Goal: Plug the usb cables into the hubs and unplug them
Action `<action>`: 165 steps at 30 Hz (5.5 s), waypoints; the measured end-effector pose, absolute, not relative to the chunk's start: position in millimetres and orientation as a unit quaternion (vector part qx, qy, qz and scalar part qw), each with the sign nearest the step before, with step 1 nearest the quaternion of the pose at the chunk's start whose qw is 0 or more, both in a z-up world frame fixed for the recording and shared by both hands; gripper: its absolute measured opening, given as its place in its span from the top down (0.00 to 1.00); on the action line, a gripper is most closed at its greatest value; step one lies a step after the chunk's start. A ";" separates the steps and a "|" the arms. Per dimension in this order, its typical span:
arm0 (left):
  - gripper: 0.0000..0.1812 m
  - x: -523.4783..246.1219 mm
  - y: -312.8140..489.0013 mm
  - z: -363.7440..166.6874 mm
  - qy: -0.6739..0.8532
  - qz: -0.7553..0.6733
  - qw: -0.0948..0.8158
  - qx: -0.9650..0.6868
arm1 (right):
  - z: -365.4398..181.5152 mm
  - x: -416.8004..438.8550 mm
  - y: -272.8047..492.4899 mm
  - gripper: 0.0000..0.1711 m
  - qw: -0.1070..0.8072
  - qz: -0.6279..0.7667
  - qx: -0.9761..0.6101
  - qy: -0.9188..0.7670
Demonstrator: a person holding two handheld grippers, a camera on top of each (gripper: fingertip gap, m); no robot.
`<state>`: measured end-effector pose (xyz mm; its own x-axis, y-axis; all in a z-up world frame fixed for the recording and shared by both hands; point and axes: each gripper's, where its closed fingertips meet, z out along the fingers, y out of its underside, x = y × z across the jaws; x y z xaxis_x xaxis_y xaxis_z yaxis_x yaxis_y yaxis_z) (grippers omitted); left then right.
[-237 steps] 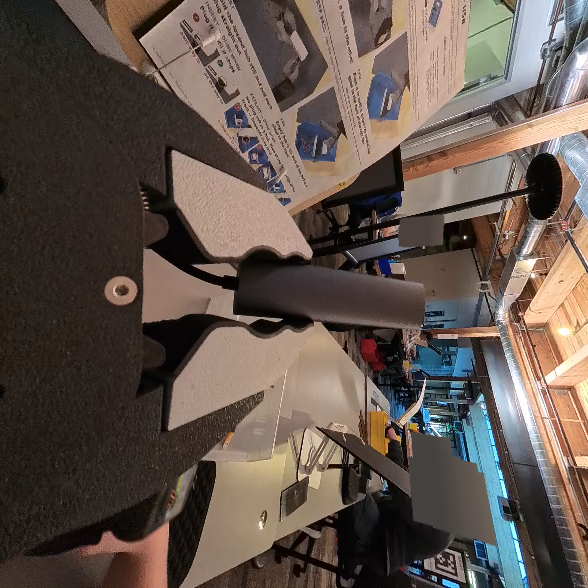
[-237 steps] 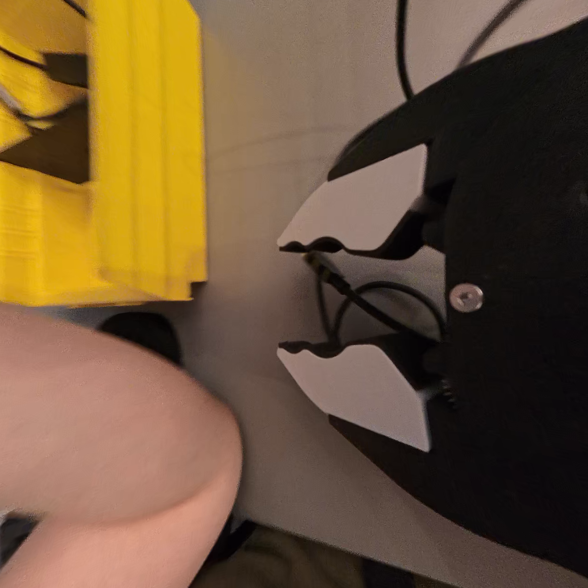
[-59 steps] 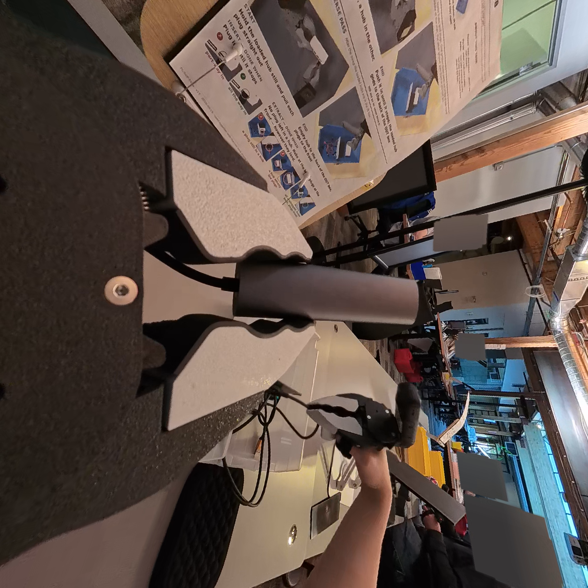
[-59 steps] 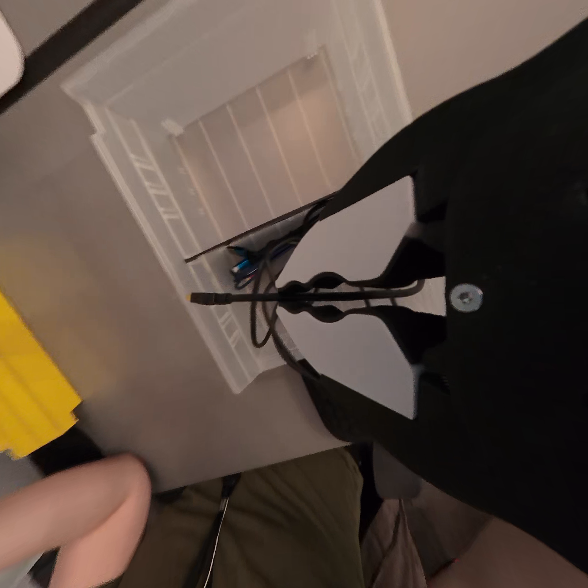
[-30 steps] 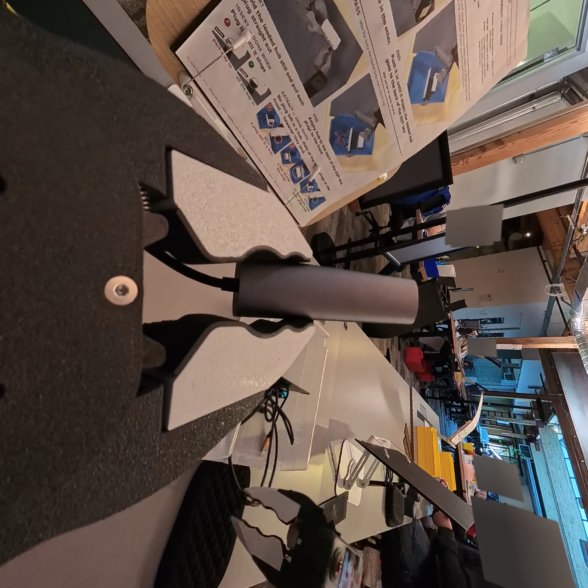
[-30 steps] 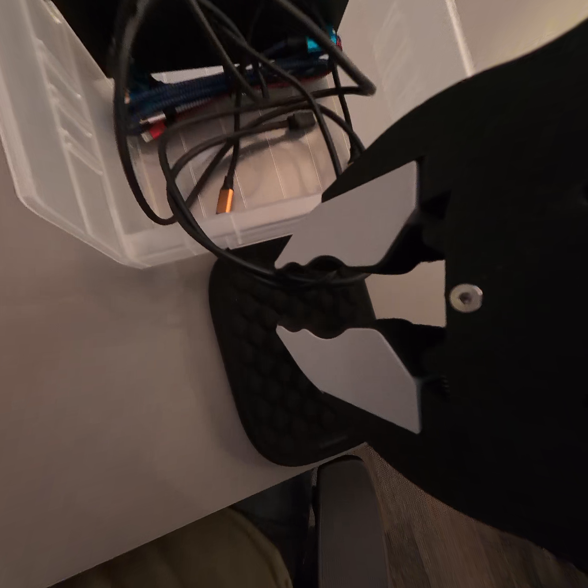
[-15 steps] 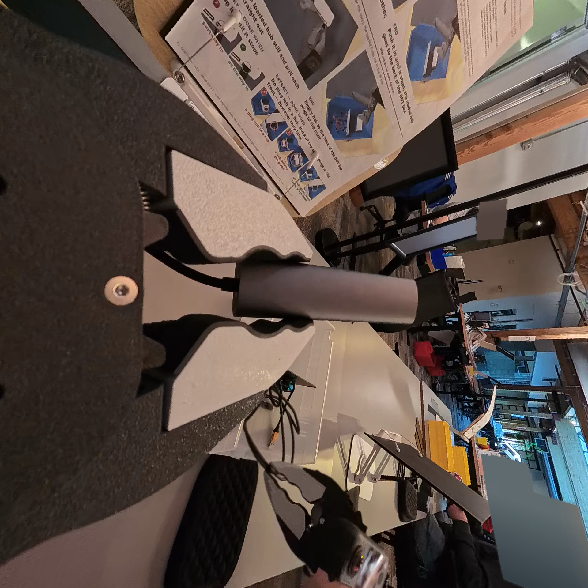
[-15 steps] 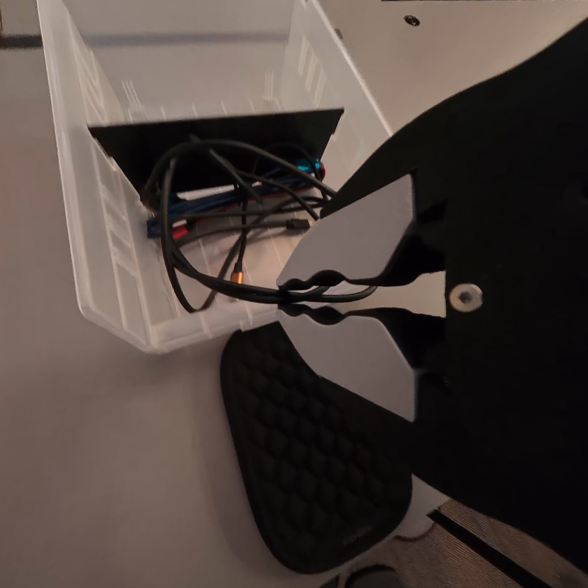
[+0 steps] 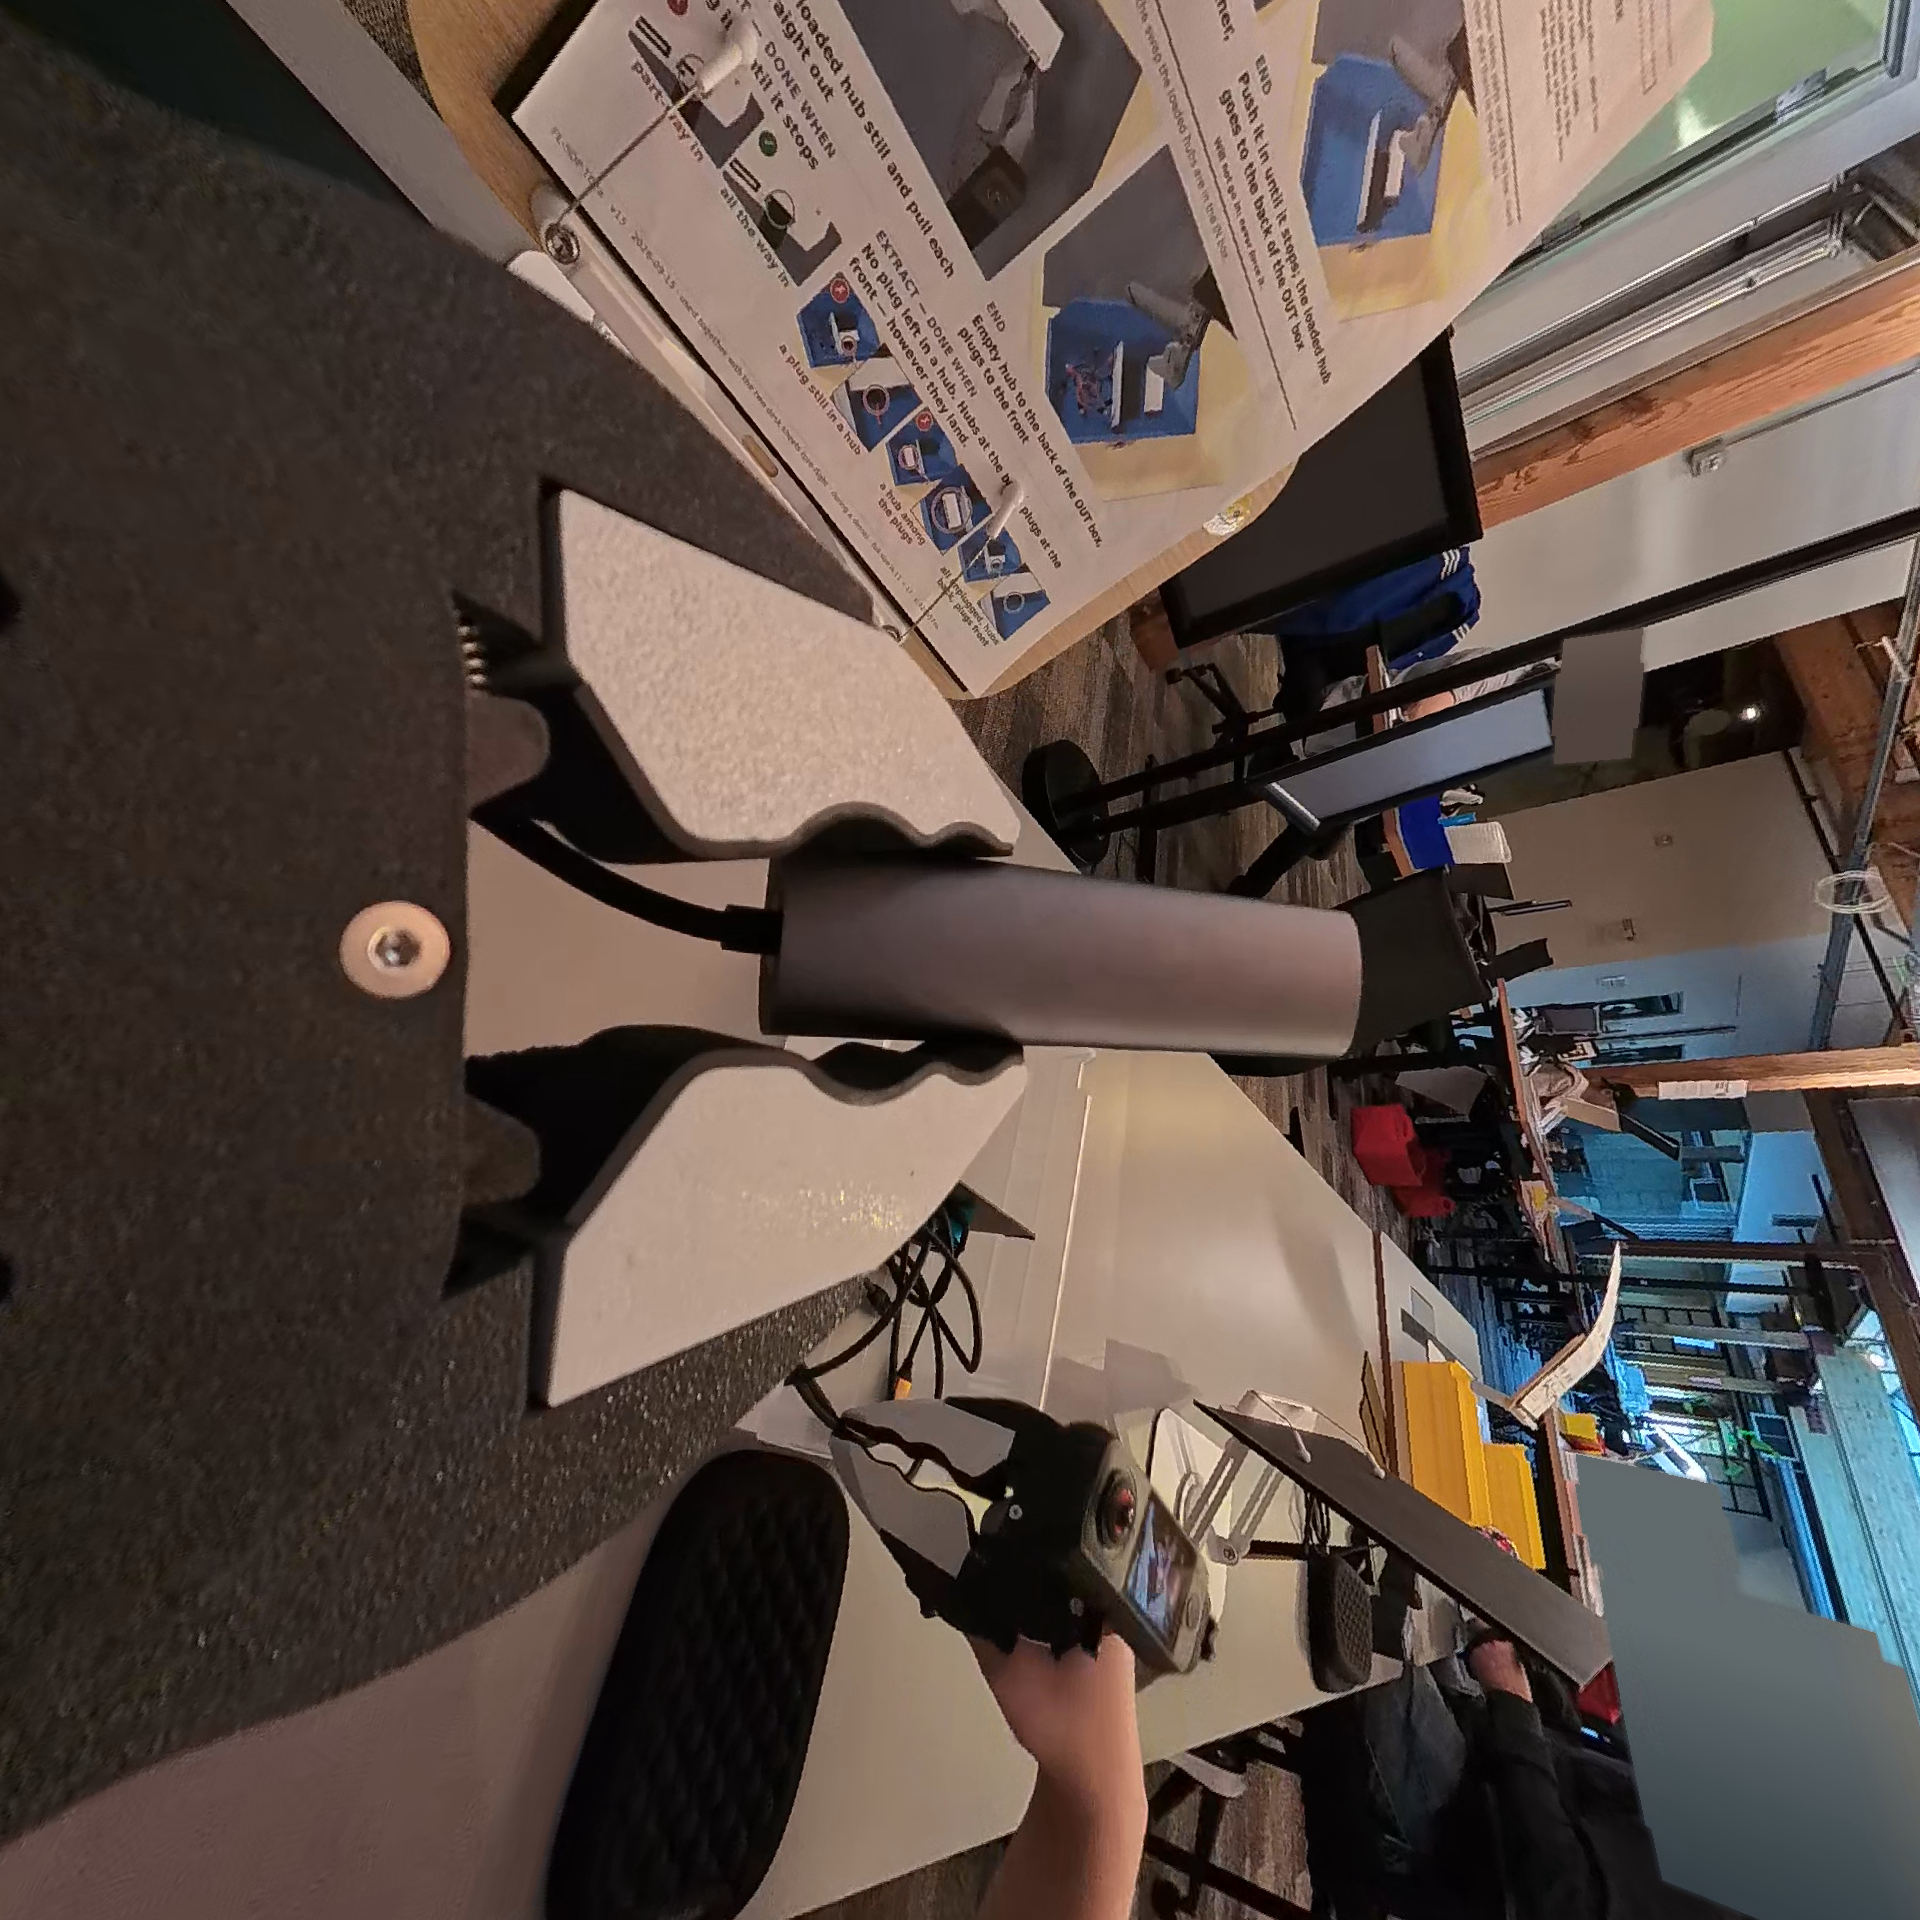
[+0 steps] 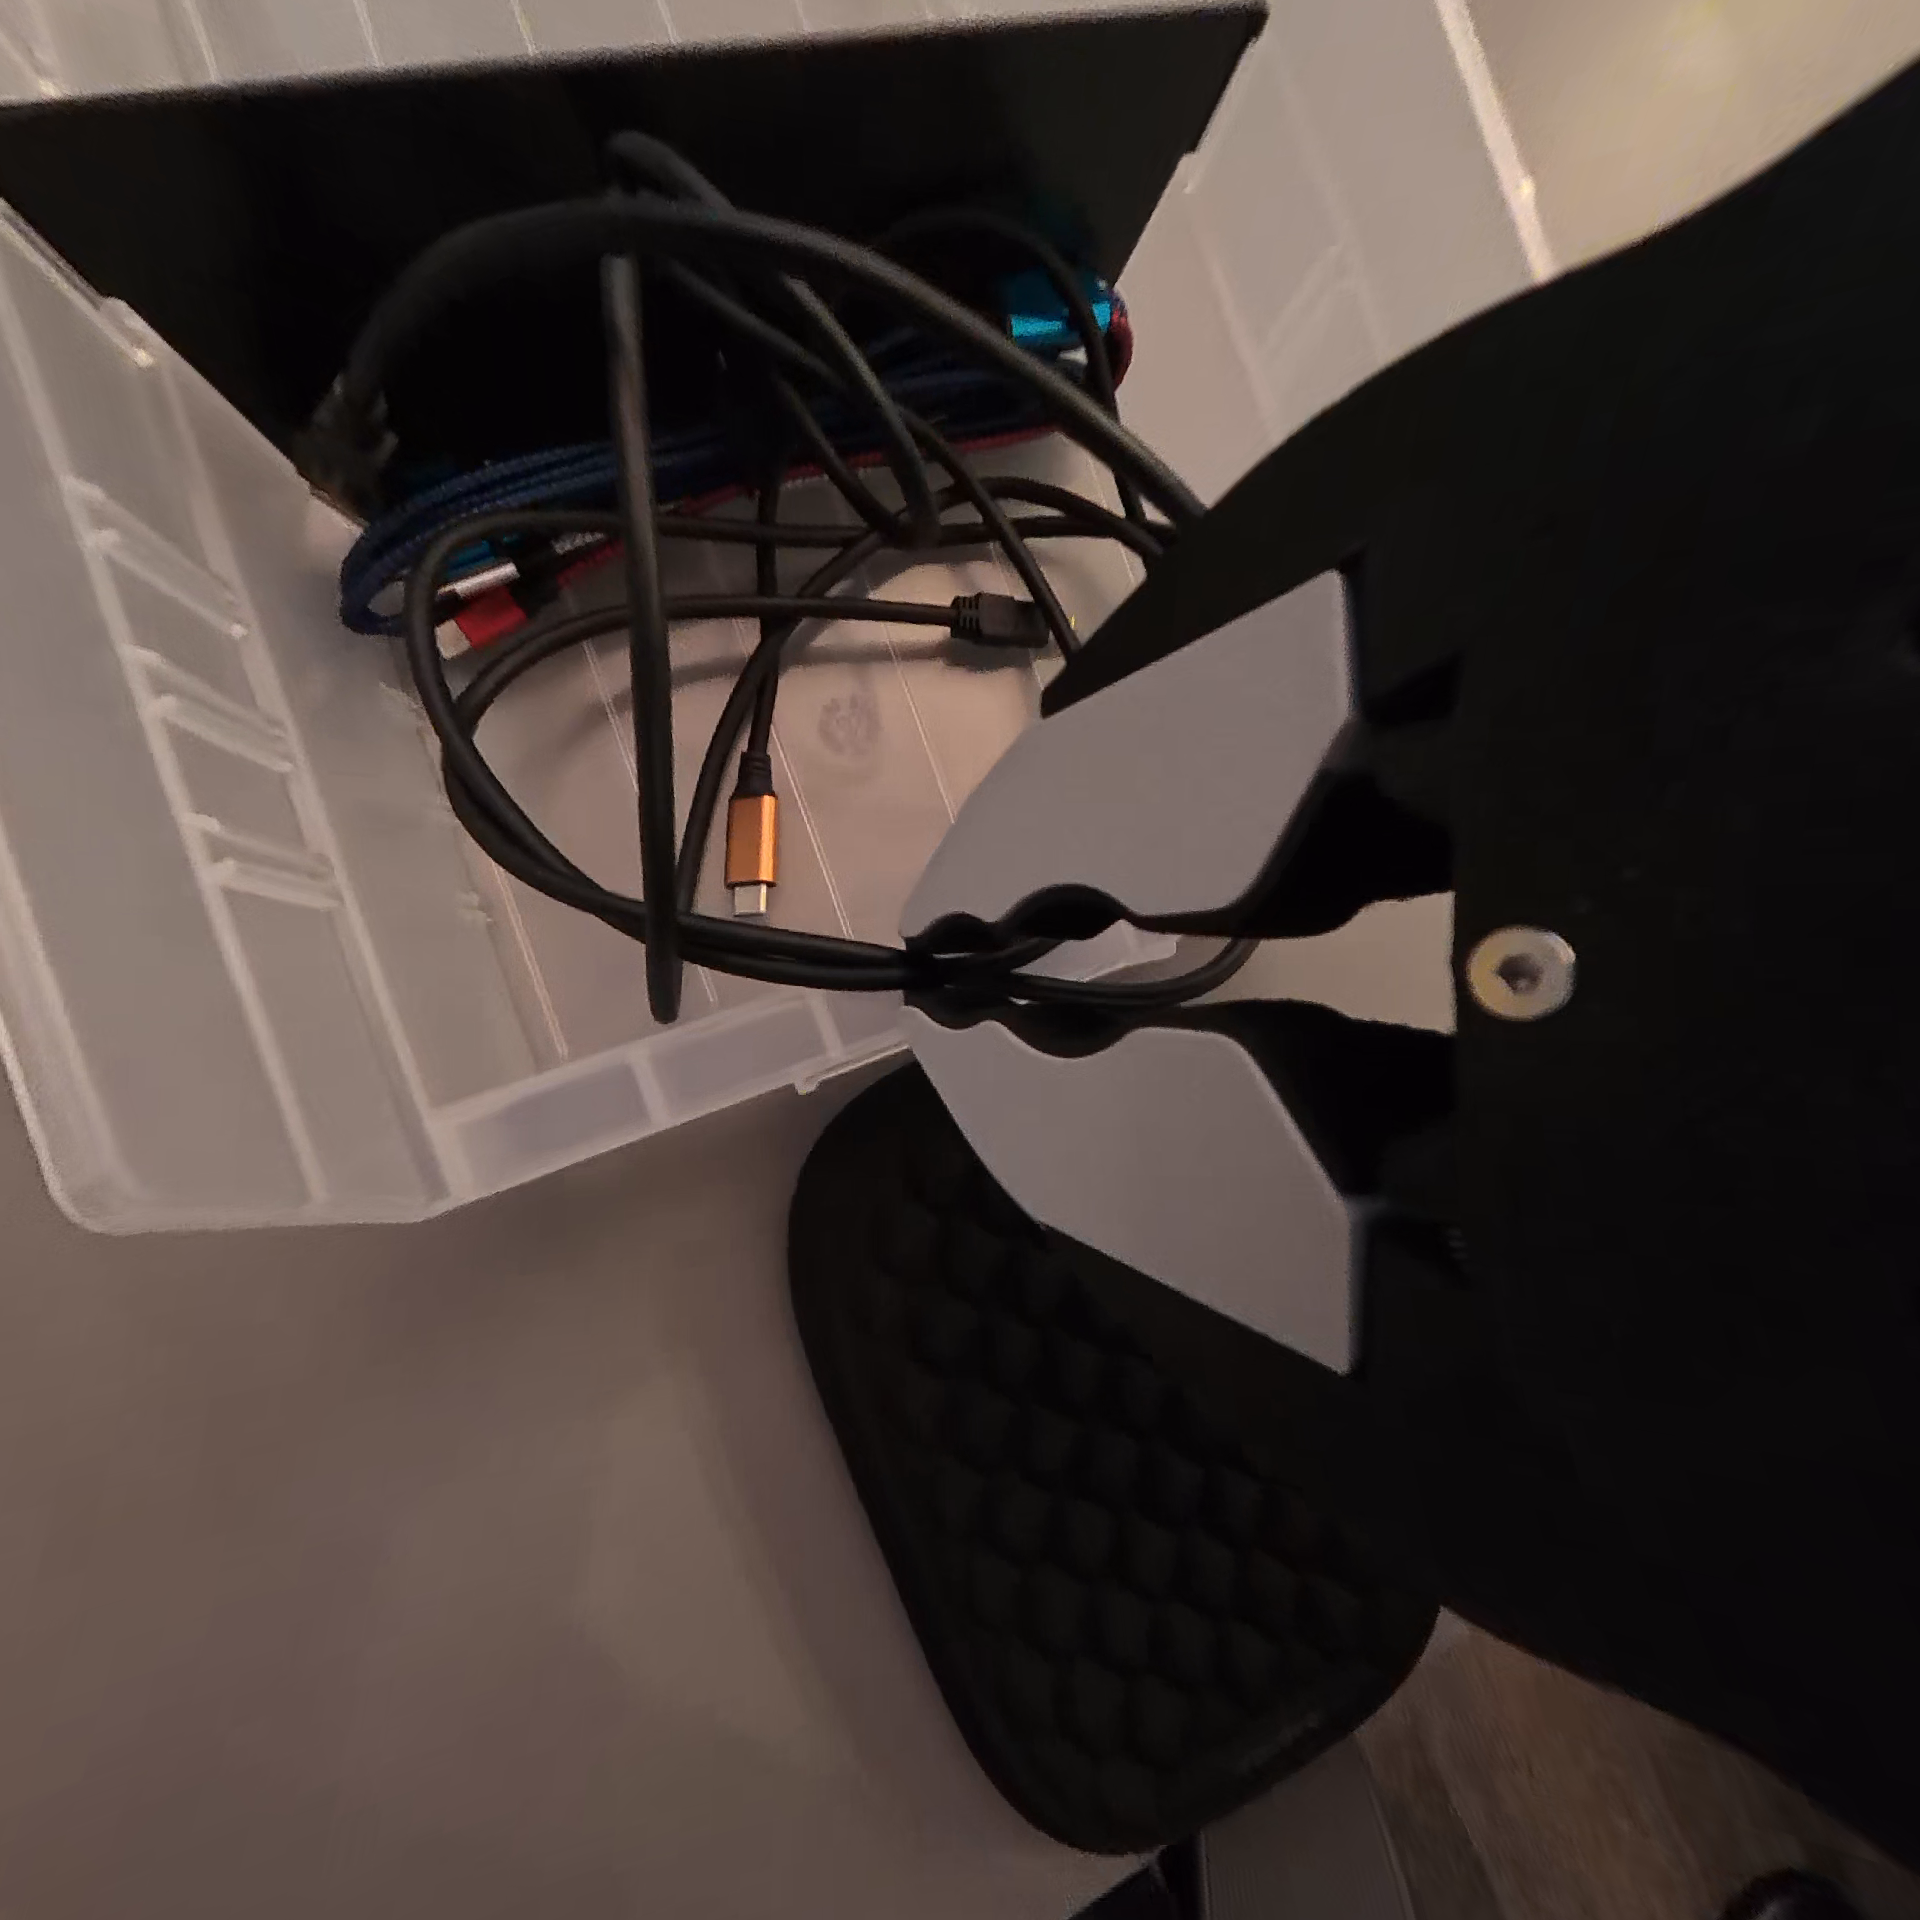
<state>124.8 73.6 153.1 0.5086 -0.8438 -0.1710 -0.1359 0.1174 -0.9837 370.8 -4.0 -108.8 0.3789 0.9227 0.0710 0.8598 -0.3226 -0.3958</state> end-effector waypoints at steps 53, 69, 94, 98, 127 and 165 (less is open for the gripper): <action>0.82 125.8 78.8 148.2 0.411 -0.269 0.623 -0.609 | -112.3 376.5 64.5 0.96 0.059 0.150 -0.834 -0.527; 0.82 122.0 82.2 147.4 0.410 -0.261 0.625 -0.611 | -138.2 393.7 81.0 0.96 0.056 0.031 -0.783 -0.619; 0.82 119.3 83.3 147.2 0.408 -0.267 0.624 -0.611 | -54.9 367.9 34.0 0.90 0.160 0.235 -0.769 -0.572; 0.82 122.4 83.8 145.7 0.411 -0.268 0.621 -0.612 | 3.5 339.4 40.0 0.90 0.325 0.251 -0.712 -0.570; 0.82 189.4 37.6 108.0 0.579 -0.168 0.559 -0.569 | 104.3 187.9 48.0 0.80 0.390 0.019 -0.519 -0.760; 0.89 153.7 47.9 137.4 0.519 -0.153 0.639 -0.547 | -84.0 407.9 212.8 0.79 0.166 0.174 -0.870 -0.431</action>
<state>153.7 47.9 137.4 0.4151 -0.7629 -0.4957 -0.3712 0.3554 -0.8578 407.9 212.8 -84.0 0.5677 0.8076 -0.1597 0.6921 -0.5732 -0.4386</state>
